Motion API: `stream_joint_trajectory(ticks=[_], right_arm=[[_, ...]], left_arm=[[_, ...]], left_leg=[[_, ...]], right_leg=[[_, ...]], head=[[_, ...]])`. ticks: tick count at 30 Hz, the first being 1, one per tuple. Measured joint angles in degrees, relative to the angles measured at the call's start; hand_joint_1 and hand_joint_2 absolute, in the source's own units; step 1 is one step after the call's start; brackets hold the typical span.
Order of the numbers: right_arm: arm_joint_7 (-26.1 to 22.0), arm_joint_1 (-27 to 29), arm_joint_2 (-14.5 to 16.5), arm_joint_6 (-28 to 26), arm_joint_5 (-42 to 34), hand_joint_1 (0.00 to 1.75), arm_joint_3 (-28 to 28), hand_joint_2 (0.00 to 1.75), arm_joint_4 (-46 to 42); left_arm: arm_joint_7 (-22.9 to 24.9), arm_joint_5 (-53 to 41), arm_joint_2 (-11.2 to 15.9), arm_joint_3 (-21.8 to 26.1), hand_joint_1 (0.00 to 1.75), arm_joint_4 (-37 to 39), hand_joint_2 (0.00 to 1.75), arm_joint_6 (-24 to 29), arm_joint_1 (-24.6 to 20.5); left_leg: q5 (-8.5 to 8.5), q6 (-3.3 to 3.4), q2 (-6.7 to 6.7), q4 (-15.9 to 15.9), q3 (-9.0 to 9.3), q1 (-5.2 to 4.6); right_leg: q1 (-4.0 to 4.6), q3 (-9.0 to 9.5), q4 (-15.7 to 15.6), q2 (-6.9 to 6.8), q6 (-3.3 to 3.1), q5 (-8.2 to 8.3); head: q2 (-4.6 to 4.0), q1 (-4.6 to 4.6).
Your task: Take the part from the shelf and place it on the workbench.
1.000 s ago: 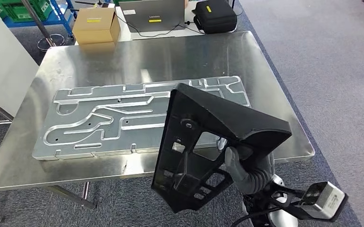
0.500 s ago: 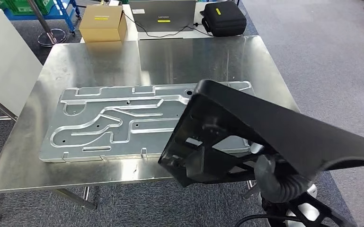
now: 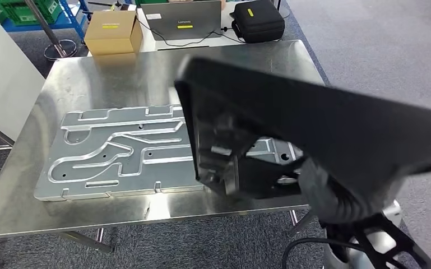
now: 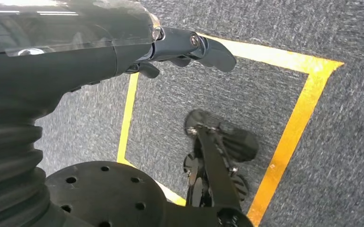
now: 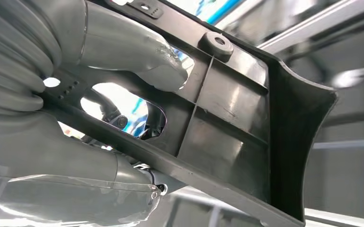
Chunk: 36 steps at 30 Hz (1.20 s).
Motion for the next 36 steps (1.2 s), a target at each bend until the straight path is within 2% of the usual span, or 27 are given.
stream_joint_trajectory(ticks=[2,3,5,7,8,9,11,12,13,14,16,17,18,21,23,24,26,27,28,29,31,32,33,34,36], right_arm=[[1.0,-2.2,0.0,-1.3,1.7,1.75,-0.6,1.75,1.8],[1.2,-3.0,0.0,-1.8,2.3,1.75,-0.8,1.75,2.5],[1.9,-4.4,0.0,-3.6,4.7,1.75,-1.2,1.75,3.7],[3.7,-6.5,0.0,-7.8,10.3,1.75,-1.8,1.75,5.4],[4.8,-7.9,-0.1,-10.3,14.0,1.75,-2.1,1.75,6.6],[6.1,-9.4,-0.2,-12.9,18.3,1.75,-2.3,1.75,8.3],[8.8,-12.3,-0.7,-17.9,27.4,1.75,-2.5,1.75,12.3],[10.2,-13.6,-1.1,-20.1,32.0,1.75,-2.5,1.75,14.7],[11.6,-15.0,-1.4,-22.0,36.2,1.75,-2.4,1.75,17.4],[12.8,-16.4,-1.9,-23.5,39.8,1.75,-2.4,1.75,20.1],[14.7,-19.1,-2.7,-25.9,45.3,1.75,-2.4,1.75,25.4],[15.5,-20.3,-3.1,-26.9,47.6,1.75,-2.3,1.75,27.9],[16.3,-21.4,-3.5,-27.9,49.7,1.75,-2.3,1.75,30.4],[17.8,-24.1,-4.7,-29.9,54.2,1.75,-2.2,1.75,38.2],[18.8,-25.4,-5.3,-30.3,56.5,1.75,-2.1,1.75,42.0],[19.6,-26.1,-5.5,-30.3,58.1,1.75,-2.0,1.75,43.8],[21.4,-28.1,-6.2,-30.8,61.5,1.75,-1.9,1.75,49.3],[22.0,-29.1,-6.7,-31.3,62.6,1.75,-1.8,1.75,52.6],[22.5,-30.1,-7.3,-32.2,63.3,1.75,-1.8,1.75,56.7],[22.7,-31.2,-7.8,-33.1,63.6,1.75,-1.8,1.75,60.9],[23.0,-33.7,-8.9,-34.9,63.6,1.75,-1.8,1.75,69.4],[23.2,-35.1,-9.4,-35.4,63.6,1.75,-1.8,1.75,73.5],[23.4,-36.4,-9.9,-35.7,63.6,1.75,-1.9,1.75,77.2],[23.6,-37.3,-10.4,-35.7,63.5,1.75,-2.1,1.75,80.6],[24.0,-38.9,-11.4,-35.3,63.5,1.75,-2.4,1.75,86.7]], left_arm=[[0.1,0.0,0.0,0.0,0.00,0.0,1.75,0.2,-0.2],[0.1,0.0,-0.1,0.0,0.00,0.0,1.75,0.2,-0.2],[0.3,0.0,-0.2,0.0,0.00,0.0,1.75,0.2,-0.2],[0.5,0.0,-0.5,0.0,0.00,0.0,1.75,0.0,-0.1],[0.5,-0.1,-0.6,0.0,0.00,0.1,1.75,0.0,-0.2],[0.5,-0.1,-0.7,0.0,0.00,0.1,1.75,-0.1,-0.2],[0.6,-0.2,-0.8,0.0,0.00,0.1,1.75,0.1,-0.3],[0.7,-0.2,-0.9,0.0,0.00,0.1,1.75,0.2,-0.3],[0.9,-0.3,-1.0,0.0,0.00,0.1,1.75,0.3,-0.3],[1.0,-0.4,-1.1,0.0,0.00,0.1,1.75,0.4,-0.3],[1.2,-0.5,-1.4,0.0,0.00,0.1,1.75,0.6,-0.3],[1.3,-0.6,-1.5,0.0,0.00,0.1,1.75,0.7,-0.3],[1.4,-0.6,-1.5,0.0,0.00,0.1,1.75,0.8,-0.3],[1.6,-0.7,-1.5,0.0,0.00,0.1,1.75,1.0,-0.3],[1.6,-0.7,-1.5,0.0,0.00,0.1,1.75,1.0,-0.3],[1.6,-0.8,-1.5,0.0,0.00,0.1,1.75,1.0,-0.3],[1.5,-0.9,-1.5,0.0,0.00,0.1,1.75,0.9,-0.3],[1.4,-1.1,-1.5,0.0,0.00,0.1,1.75,0.9,-0.2],[1.3,-1.2,-1.5,0.0,0.00,0.1,1.75,0.8,-0.1],[1.2,-1.4,-1.5,0.0,0.00,0.1,1.75,0.7,0.0],[1.0,-1.7,-1.5,0.0,0.00,0.1,1.75,0.6,0.1],[1.0,-1.8,-1.5,0.0,0.00,0.1,1.75,0.6,0.1],[1.0,-1.9,-1.4,0.0,0.00,0.1,1.75,0.6,0.1],[1.0,-2.0,-1.4,0.0,0.00,0.1,1.75,0.6,0.1],[1.0,-2.1,-1.4,0.0,0.00,0.1,1.75,0.5,0.3]], left_leg=[[3.13,0.71,0.05,-7.3,3.15,-0.27],[3.65,1.02,0.07,-9.2,3.93,-0.46],[3.69,1.48,0.04,-10.0,4.08,-0.73],[4.10,2.06,0.10,-10.7,4.35,-0.49],[4.31,2.37,0.18,-11.0,4.52,-0.32],[4.45,2.59,0.26,-11.3,4.66,-0.18],[4.46,2.81,0.34,-11.3,4.64,-0.22],[4.44,2.81,0.35,-11.3,4.64,-0.22],[4.40,2.78,0.35,-11.2,4.64,-0.20],[4.34,2.70,0.31,-11.1,4.67,-0.16],[4.05,2.32,0.17,-10.7,4.68,-0.10],[3.86,2.05,0.08,-10.4,4.55,-0.16],[3.72,1.75,0.02,-10.1,4.39,-0.25],[3.57,0.85,-0.02,-10.0,4.06,-0.28],[2.38,0.26,0.02,-8.3,3.32,-0.16],[1.05,0.02,0.03,-5.8,2.15,-0.10],[-2.04,-0.27,0.05,1.8,-1.60,0.00],[-2.84,-0.31,0.05,5.0,-3.40,0.03],[-2.64,-0.27,0.05,6.5,-4.45,0.03],[-1.37,-0.13,0.05,5.7,-4.46,0.03],[2.96,0.50,0.03,-1.3,-1.86,-0.06],[4.60,0.90,0.01,-4.9,-0.29,-0.22],[5.48,1.25,-0.01,-7.7,0.88,-0.40],[5.64,1.50,-0.05,-9.1,1.42,-0.61],[5.47,1.80,-0.08,-9.9,1.71,-0.73]], right_leg=[[0.16,0.17,0.0,0.01,0.31,-0.15],[0.19,0.12,0.1,-0.02,0.55,-0.17],[0.11,0.02,0.0,-0.09,1.14,-0.09],[0.02,-0.19,0.6,-0.16,1.78,-0.54],[0.00,-0.86,2.1,-0.16,2.05,-1.49],[-0.05,-2.15,4.9,-0.18,2.28,-3.01],[-0.25,-5.88,12.3,-0.18,2.66,-6.28],[-0.39,-7.36,15.0,-0.19,2.83,-6.96],[-0.54,-7.92,15.8,-0.23,2.97,-6.50],[-0.71,-7.36,14.3,-0.26,3.07,-4.96],[-0.95,-4.02,7.1,-0.35,3.10,-0.92],[-0.93,-2.50,3.7,-0.34,2.99,0.29],[-0.86,-1.60,1.5,-0.31,2.82,0.80],[-0.66,-1.41,0.5,-0.21,1.90,0.69],[-0.81,-1.32,0.3,-0.28,1.21,0.77],[-0.88,-1.27,0.2,-0.31,0.93,0.78],[-0.77,-1.23,0.2,-0.32,0.61,0.69],[-0.68,-1.19,0.2,-0.32,0.55,0.65],[-0.59,-1.15,0.2,-0.31,0.50,0.61],[-0.50,-1.08,0.2,-0.29,0.49,0.57],[-0.40,-0.92,0.2,-0.23,0.58,0.45],[-0.29,-0.94,0.3,-0.21,0.72,0.37],[-0.27,-1.05,0.3,-0.20,0.94,0.34],[-0.29,-1.19,0.3,-0.24,1.21,0.35],[-0.36,-1.36,0.2,-0.30,1.88,0.40]], head=[[0.00,0.02],[0.00,0.04],[0.00,0.04],[0.00,0.05],[0.00,0.09],[0.00,0.12],[0.00,0.17],[0.00,0.18],[0.00,0.18],[0.00,0.19],[0.00,0.19],[0.00,0.18],[0.00,0.15],[0.00,0.11],[0.00,0.09],[0.00,0.06],[0.00,0.04],[0.00,0.05],[0.00,0.05],[0.00,0.05],[0.00,0.05],[0.00,0.07],[0.00,0.05],[0.00,0.10],[0.00,0.14]])
